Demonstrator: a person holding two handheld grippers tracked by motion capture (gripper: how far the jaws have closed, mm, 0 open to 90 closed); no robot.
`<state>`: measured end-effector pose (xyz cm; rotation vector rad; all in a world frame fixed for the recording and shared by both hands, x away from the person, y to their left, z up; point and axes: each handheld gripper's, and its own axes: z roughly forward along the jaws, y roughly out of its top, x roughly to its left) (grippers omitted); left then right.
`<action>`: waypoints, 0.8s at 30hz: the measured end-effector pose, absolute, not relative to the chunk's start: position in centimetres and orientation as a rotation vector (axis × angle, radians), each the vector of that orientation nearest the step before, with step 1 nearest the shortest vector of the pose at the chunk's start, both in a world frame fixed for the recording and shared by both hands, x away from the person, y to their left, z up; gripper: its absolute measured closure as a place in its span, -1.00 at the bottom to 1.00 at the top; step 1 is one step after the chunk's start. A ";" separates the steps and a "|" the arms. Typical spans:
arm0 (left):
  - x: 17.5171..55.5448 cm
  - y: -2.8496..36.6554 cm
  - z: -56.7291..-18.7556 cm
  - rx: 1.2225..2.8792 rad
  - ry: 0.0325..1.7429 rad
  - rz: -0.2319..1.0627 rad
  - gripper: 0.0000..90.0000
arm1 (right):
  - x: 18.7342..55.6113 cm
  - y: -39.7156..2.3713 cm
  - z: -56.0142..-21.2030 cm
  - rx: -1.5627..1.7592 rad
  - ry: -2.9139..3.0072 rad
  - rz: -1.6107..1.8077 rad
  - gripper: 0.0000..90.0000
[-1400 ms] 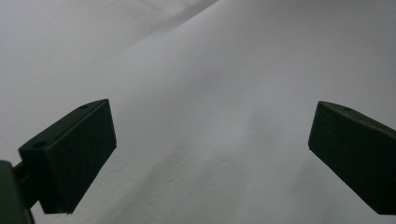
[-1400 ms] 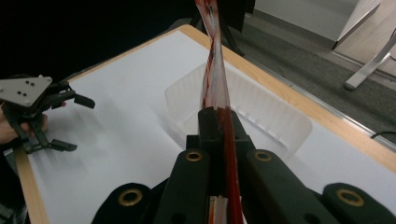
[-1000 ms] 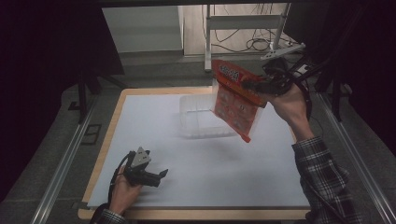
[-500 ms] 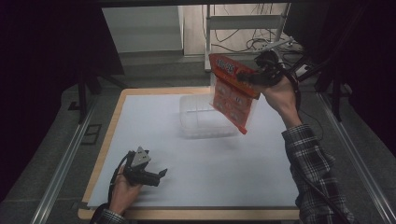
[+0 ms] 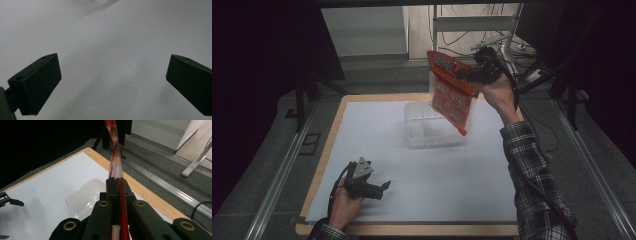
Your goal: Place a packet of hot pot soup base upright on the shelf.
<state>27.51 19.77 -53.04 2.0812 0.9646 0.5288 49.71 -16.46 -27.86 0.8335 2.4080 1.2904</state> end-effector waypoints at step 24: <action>27.5 19.7 -53.1 2.097 0.965 0.535 -1.00 | 51.8 -14.5 -30.3 0.818 2.439 1.280 0.98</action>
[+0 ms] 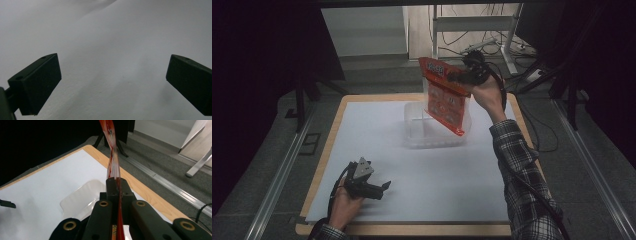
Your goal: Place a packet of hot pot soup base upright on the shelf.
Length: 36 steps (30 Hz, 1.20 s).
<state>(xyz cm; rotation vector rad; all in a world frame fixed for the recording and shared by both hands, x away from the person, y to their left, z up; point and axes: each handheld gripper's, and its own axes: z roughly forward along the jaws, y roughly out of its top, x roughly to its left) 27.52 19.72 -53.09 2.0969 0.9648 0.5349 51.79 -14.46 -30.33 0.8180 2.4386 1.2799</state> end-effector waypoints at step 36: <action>27.6 19.6 -53.2 2.122 0.970 0.532 -1.00 | 55.3 -17.3 -35.6 1.070 2.327 1.106 0.97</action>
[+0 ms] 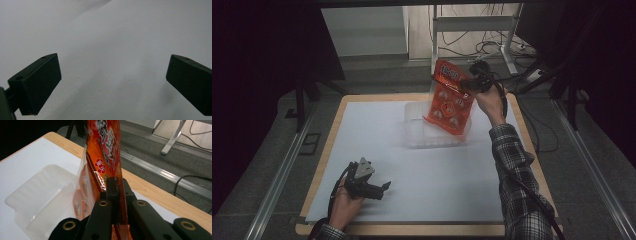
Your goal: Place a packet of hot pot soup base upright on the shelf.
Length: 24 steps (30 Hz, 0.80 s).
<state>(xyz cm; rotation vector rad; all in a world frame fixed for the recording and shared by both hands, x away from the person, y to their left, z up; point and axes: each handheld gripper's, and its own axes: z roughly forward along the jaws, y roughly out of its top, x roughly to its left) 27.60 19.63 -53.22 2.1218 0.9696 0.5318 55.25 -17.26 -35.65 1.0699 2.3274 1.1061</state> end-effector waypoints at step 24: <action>27.5 19.5 -53.1 2.111 0.946 0.546 -1.00 | 54.9 -18.3 -34.8 1.037 2.305 1.100 -0.12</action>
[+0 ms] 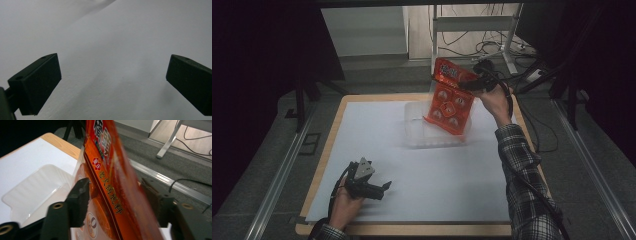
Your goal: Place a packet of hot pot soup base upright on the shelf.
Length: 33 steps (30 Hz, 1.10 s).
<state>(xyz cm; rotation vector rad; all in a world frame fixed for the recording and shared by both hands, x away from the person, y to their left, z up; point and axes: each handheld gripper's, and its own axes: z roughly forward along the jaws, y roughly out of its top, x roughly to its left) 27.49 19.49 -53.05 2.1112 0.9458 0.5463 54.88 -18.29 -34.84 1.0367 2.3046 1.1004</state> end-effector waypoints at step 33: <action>27.5 19.2 -53.0 2.120 0.966 0.520 -1.00 | 50.6 -22.8 -33.7 0.952 2.332 1.162 -0.78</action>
